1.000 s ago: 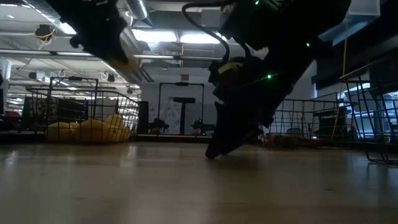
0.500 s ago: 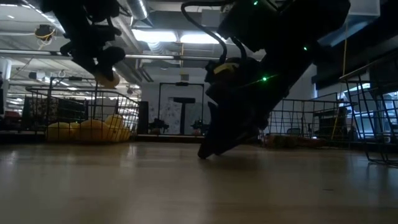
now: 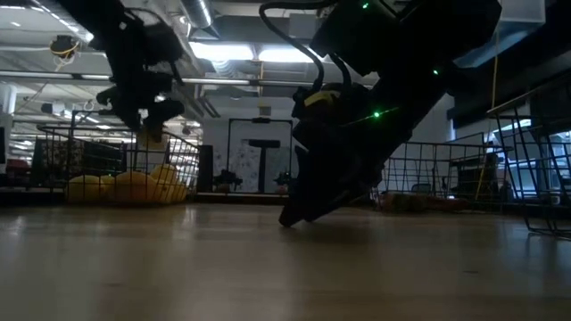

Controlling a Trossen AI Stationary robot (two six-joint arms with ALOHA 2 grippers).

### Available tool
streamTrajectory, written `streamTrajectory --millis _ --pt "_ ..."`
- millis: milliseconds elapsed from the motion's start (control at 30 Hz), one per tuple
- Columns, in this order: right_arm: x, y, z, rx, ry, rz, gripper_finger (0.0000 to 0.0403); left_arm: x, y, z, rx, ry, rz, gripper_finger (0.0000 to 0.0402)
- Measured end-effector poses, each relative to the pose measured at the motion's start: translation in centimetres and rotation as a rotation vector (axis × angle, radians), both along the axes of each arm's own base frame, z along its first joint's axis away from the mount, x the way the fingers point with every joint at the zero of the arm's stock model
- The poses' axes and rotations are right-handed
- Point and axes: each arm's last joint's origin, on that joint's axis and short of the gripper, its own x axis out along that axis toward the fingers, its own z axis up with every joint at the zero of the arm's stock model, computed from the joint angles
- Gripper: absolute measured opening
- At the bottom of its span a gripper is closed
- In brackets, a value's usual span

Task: Sort produce into baskets
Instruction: Put the yellow lemon into the top left wire basket

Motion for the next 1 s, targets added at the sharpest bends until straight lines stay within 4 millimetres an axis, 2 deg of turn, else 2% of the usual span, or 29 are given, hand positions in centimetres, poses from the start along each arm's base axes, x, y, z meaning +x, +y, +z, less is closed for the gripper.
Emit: streamTrajectory --millis 233,400,600,1000 --pt "0.0 -0.1 0.0 -0.015 -0.004 -0.011 0.0291 -0.4 2.3 -2.5 -0.091 0.095 0.079 0.0235" --pt "0.0 -0.1 0.0 -0.019 -0.008 -0.014 0.0291 0.1 3.3 -3.7 -0.106 0.133 0.080 0.0235" --pt "0.0 -0.1 0.0 -0.021 -0.011 -0.013 0.0291 0.3 3.7 -4.6 -0.130 0.159 0.085 0.0235" --pt "0.1 -0.1 0.1 -0.037 -0.020 -0.004 0.0291 0.3 3.4 -4.7 -0.155 0.174 0.079 0.0235"
